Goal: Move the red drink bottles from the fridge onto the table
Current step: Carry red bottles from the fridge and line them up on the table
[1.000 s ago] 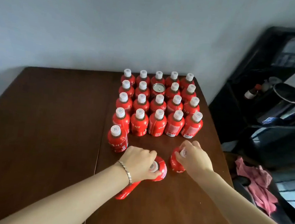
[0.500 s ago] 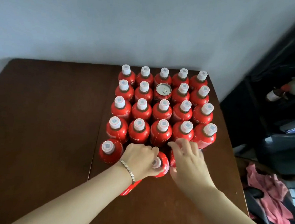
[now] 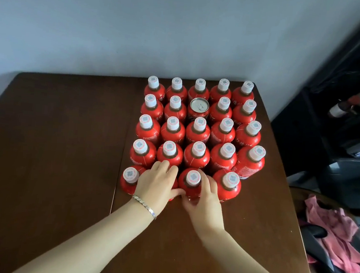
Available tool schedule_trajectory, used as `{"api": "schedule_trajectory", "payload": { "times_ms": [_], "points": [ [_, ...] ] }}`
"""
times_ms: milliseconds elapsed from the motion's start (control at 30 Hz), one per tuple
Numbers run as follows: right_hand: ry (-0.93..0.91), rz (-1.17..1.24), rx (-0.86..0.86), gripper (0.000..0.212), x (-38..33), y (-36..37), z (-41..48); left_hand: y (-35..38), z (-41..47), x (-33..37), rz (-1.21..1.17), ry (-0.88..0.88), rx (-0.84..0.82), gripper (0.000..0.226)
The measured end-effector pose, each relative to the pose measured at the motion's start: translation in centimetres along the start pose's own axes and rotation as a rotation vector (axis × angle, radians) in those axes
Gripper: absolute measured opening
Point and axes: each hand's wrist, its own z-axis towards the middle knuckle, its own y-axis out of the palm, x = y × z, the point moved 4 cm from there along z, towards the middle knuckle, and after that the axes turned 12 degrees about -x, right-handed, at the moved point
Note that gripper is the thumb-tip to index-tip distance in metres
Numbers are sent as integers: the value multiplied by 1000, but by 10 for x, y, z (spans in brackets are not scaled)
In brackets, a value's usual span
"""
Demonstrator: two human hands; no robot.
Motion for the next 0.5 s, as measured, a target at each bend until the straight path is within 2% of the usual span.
{"api": "schedule_trajectory", "payload": {
  "times_ms": [67,167,233,300,367,433,500],
  "points": [
    [-7,70,13,64,-1,4,-10,11,-10,-1,-62,-49,-46,57],
    [33,255,136,52,0,4,-29,6,-24,-5,-165,-3,113,73],
    [226,500,185,46,11,4,-37,-1,-34,-13,-145,-7,231,73],
    [508,962,96,47,20,14,-37,-7,-46,-31,-208,-177,284,74],
    [689,1403,-50,44,14,23,-34,-7,-54,-56,-551,-444,238,87],
    [763,1567,-119,41,3,26,-32,6,-56,-72,-1071,-679,19,93],
    [774,1661,-126,59,-4,29,-27,26,-57,-73,-1486,-788,-169,92]
  ]
}}
